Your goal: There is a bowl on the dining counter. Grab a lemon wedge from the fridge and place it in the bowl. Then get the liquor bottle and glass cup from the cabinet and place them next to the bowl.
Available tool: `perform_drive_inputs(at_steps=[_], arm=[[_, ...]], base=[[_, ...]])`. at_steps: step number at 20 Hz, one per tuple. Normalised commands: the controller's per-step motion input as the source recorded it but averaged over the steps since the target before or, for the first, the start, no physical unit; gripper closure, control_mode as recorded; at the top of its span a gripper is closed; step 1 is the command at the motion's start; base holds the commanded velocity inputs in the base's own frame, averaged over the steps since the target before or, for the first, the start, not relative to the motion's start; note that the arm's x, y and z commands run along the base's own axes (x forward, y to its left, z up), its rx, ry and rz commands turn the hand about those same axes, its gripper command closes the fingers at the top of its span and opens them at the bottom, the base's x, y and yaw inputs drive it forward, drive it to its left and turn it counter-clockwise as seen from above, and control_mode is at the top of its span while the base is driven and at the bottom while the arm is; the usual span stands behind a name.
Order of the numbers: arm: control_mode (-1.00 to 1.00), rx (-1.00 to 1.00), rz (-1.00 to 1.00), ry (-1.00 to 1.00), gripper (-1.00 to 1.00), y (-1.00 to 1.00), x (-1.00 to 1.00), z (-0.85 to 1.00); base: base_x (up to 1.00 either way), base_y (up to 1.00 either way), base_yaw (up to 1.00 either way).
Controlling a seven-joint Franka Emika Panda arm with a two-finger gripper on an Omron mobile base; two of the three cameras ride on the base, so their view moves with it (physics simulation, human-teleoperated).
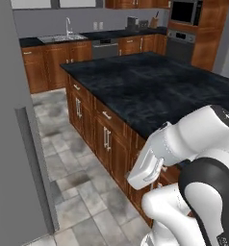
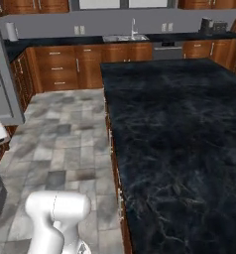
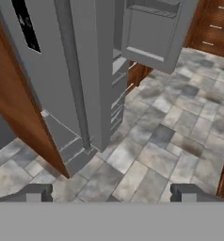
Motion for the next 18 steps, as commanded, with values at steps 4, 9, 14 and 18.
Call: perform_drive_inputs(at_steps=[4,9,14,18], arm=[[1.0,0.0,0.0,0.0,-1.0,0.0,0.0,0.0],[1.0,0.0,0.0,0.0,-1.0,0.0,0.0,0.0],[1.0,0.0,0.0,0.0,-1.0,0.0,0.0,0.0],[1.0,0.0,0.0,0.0,-1.0,0.0,0.0,0.0]], base=[[1.0,0.02,-0.01],[1.0,0.0,-0.02],[1.0,0.0,-0.01],[1.0,0.06,0.0]])
